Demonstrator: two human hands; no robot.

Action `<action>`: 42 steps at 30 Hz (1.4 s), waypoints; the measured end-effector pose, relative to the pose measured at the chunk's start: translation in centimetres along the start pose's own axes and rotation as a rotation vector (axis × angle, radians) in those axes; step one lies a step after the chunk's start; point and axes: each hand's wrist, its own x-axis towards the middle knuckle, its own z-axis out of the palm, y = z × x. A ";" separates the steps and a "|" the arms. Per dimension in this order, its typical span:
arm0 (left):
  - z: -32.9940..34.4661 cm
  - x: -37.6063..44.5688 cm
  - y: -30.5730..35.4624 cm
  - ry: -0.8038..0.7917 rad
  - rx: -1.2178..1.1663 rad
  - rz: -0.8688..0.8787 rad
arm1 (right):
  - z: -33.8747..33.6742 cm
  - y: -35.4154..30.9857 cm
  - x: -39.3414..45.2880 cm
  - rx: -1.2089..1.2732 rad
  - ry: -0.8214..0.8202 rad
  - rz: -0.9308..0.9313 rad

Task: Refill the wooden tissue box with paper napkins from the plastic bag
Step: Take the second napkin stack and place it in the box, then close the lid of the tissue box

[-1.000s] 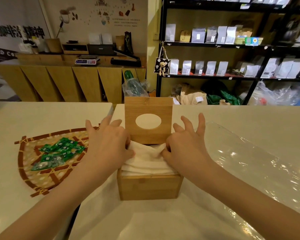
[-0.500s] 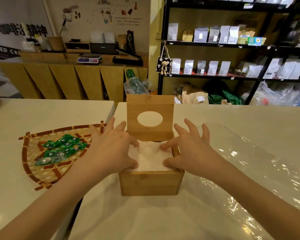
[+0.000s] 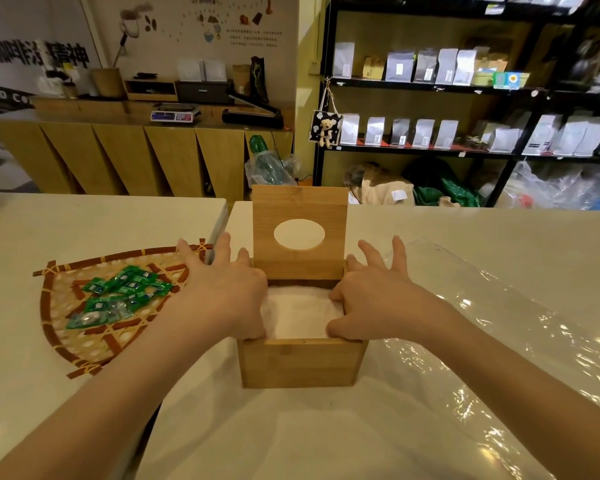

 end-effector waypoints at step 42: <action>-2.7 2.8 -2.2 0.670 -0.577 0.061 | -3.9 3.2 2.9 0.477 0.552 -0.116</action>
